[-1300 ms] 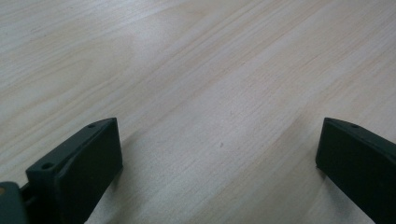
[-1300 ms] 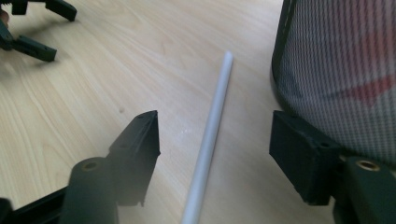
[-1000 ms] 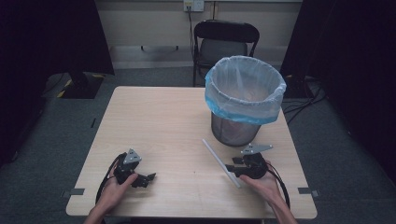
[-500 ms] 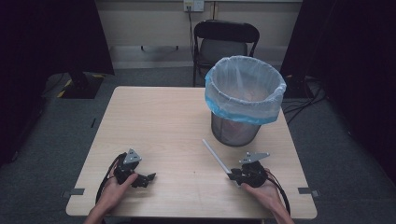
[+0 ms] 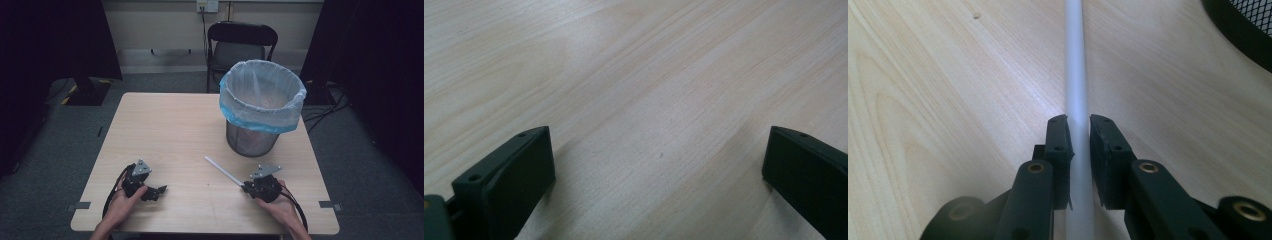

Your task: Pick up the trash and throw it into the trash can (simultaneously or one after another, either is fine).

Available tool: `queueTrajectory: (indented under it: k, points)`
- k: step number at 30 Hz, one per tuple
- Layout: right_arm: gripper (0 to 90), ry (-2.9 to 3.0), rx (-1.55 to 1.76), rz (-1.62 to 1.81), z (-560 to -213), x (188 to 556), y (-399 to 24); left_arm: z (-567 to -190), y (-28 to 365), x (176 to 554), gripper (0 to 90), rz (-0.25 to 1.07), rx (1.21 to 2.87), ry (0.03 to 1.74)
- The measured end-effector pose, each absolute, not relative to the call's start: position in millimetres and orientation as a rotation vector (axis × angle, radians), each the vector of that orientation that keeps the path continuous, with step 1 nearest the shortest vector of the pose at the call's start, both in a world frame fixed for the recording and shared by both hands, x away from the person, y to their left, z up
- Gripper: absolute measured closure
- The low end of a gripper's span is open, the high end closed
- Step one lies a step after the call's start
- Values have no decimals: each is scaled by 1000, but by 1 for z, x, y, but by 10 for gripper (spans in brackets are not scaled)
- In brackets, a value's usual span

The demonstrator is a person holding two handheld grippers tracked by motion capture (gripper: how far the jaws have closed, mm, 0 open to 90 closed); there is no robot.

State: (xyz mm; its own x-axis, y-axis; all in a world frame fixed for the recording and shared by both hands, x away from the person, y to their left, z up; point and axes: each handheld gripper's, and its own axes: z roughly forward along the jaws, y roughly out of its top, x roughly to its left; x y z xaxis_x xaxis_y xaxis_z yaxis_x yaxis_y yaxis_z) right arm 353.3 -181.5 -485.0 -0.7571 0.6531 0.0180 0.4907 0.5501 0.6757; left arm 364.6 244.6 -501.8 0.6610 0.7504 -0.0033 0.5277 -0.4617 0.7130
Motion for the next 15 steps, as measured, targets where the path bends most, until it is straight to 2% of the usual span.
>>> queueTrajectory:
  k: [15]
  points:
    - [806, 2569, 1004, 1042, -485, 355, -180, -502, 245, 365, 0, 408, 2174, 984]
